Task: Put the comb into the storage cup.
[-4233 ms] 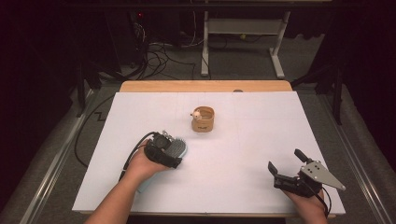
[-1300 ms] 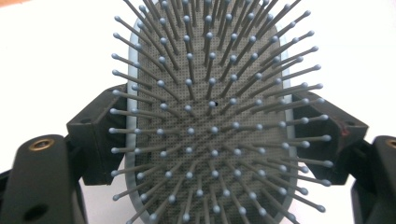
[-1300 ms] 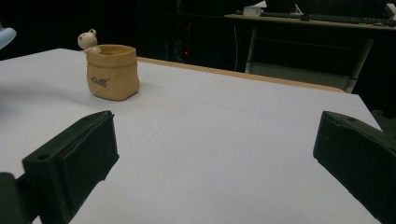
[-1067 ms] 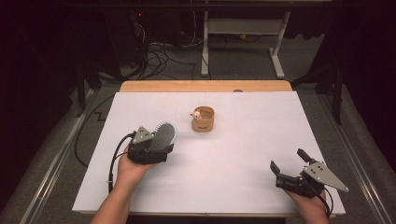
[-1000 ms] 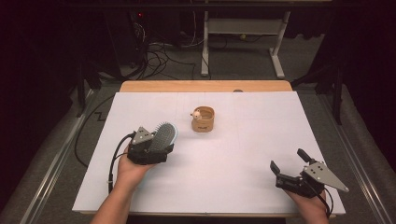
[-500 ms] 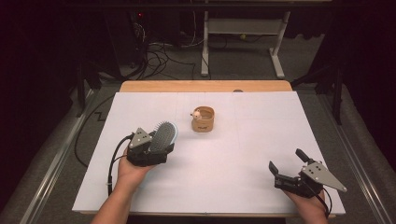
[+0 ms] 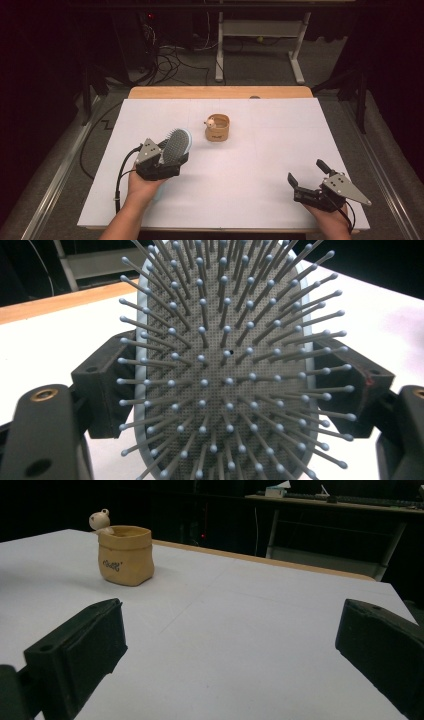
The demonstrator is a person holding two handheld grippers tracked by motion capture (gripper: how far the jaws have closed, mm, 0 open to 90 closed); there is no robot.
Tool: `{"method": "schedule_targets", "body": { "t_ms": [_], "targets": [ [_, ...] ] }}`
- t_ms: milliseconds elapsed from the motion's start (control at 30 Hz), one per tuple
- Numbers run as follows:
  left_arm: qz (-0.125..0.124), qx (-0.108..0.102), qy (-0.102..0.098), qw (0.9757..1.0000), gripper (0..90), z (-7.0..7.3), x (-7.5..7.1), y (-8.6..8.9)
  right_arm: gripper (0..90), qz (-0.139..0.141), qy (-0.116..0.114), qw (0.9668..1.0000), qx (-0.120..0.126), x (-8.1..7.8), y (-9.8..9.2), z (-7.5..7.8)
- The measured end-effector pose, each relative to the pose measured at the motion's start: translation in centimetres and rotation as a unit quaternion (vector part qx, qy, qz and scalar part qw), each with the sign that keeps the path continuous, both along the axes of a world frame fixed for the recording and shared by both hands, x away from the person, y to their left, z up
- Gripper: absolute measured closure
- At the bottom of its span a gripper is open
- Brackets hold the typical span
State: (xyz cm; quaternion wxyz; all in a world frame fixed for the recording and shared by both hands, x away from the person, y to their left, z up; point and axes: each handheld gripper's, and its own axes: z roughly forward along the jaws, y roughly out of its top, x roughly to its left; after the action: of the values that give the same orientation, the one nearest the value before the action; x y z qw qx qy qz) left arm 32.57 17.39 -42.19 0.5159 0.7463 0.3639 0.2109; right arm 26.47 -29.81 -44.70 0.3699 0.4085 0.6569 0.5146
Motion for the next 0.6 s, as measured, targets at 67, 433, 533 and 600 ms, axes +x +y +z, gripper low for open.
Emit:
{"method": "schedule_targets", "body": {
  "t_ms": [67,433,533,600],
  "targets": [
    [0.0,0.0,-0.003,1.0,20.0,0.02,-0.09,-0.09,0.8,0.001,0.001,1.0,0.001,0.01,0.02,-0.02],
    [-0.01,-0.03,-0.036,0.9988,20.0,0.49,-0.69,-0.1,0.8,0.001,0.001,1.0,0.0,0.01,0.05,-0.02],
    [-0.011,-0.037,-0.04,0.9985,20.0,0.72,-0.7,-0.18,0.8,0.0,0.0,1.0,0.0,0.0,0.03,0.01],
    [-0.013,-0.035,-0.044,0.9983,20.0,0.97,-0.75,-0.34,0.8,0.0,0.0,1.0,0.0,0.0,0.02,0.01]
  ]
}}
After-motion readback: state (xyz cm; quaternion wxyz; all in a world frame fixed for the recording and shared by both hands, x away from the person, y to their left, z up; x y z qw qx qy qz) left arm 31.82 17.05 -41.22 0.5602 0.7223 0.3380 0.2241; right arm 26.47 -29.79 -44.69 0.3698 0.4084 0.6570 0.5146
